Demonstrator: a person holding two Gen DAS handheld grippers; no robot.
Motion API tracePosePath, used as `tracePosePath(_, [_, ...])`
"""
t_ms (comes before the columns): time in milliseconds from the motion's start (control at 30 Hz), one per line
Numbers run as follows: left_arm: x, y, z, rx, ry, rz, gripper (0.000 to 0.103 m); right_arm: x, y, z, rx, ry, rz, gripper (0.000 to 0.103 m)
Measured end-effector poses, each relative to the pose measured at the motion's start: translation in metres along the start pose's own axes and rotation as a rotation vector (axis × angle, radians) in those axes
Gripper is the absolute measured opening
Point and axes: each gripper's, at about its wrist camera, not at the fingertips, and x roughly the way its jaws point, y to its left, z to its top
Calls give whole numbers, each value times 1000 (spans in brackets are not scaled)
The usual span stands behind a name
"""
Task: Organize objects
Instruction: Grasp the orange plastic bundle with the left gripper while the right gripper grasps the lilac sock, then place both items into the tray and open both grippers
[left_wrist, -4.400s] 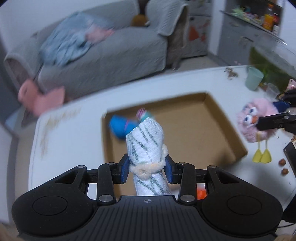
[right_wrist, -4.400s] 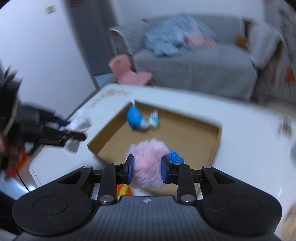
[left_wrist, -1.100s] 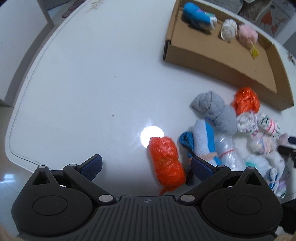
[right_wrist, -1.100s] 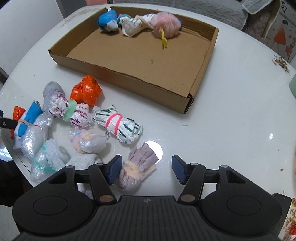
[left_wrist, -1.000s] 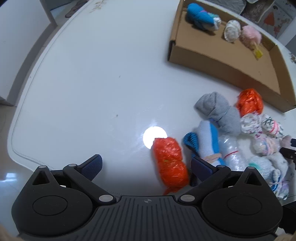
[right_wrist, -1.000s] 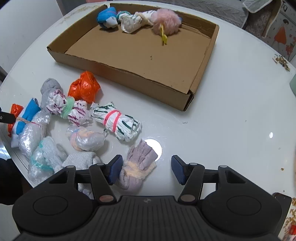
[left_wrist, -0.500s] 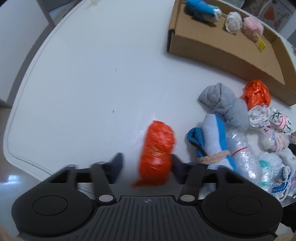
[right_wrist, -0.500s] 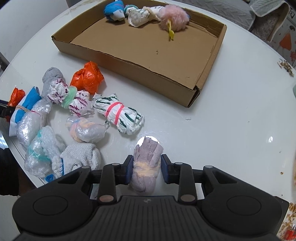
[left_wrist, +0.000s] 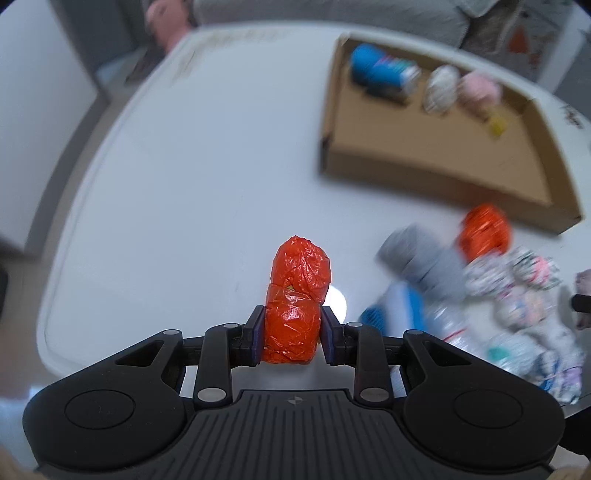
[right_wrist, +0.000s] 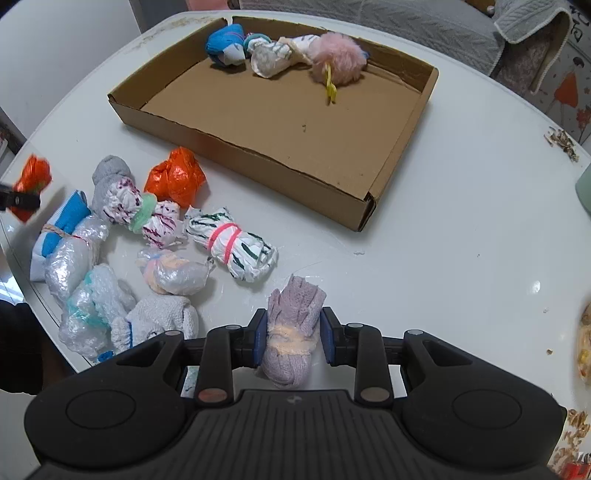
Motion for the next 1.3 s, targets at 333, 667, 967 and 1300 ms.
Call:
tracePosePath(333, [-31,-65,84,167,-207,-138,36,-14,-14,30,-26,-85,-26,27])
tracePosePath(667, [-12,-120,175,315,-251,-242,37,-51,-53,94,1,-258,-49,27])
tracePosePath(967, [53,-182,208,452,-183,-286,37,-8,-75,165,-76,-275,-65,27])
tracePosePath(1300, [116,-212,212,451,-99,-306,37,46,-69,193,-283,-179,-66,27])
